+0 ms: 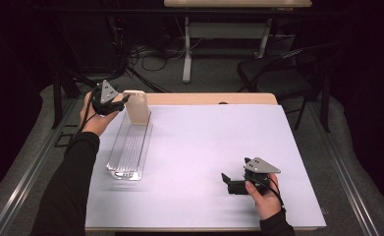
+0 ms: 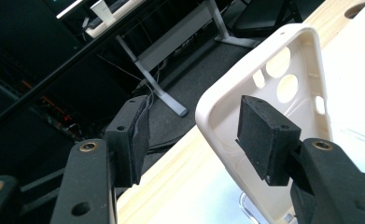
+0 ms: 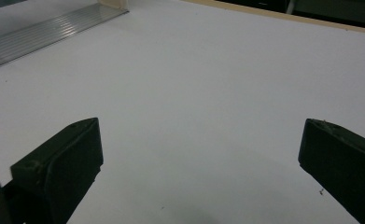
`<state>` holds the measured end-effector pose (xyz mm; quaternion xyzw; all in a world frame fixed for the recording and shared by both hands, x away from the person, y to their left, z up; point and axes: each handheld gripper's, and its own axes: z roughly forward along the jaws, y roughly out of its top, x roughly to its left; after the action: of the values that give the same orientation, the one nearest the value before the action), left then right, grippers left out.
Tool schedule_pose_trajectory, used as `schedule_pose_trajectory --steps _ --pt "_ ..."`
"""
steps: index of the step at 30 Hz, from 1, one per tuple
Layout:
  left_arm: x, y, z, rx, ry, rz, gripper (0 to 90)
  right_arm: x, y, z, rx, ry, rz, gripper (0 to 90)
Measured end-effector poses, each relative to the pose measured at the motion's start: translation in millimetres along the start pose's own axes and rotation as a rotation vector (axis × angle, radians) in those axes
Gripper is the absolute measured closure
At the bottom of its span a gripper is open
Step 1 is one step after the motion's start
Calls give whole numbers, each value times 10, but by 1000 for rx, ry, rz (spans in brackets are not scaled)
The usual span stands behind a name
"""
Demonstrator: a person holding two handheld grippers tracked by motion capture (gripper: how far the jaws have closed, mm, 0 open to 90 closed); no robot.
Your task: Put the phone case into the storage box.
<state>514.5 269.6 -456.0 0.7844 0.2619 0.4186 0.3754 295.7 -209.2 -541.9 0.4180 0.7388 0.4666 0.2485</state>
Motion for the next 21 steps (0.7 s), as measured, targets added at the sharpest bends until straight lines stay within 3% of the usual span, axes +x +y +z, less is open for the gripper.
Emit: schedule_pose_trajectory --steps 11,21 --pt "7 4 -25 27 -5 -46 423 1 -1 2 0 0 -2 0" --pt "-23 21 -26 32 -60 -75 378 5 -4 5 2 -2 -4 0"
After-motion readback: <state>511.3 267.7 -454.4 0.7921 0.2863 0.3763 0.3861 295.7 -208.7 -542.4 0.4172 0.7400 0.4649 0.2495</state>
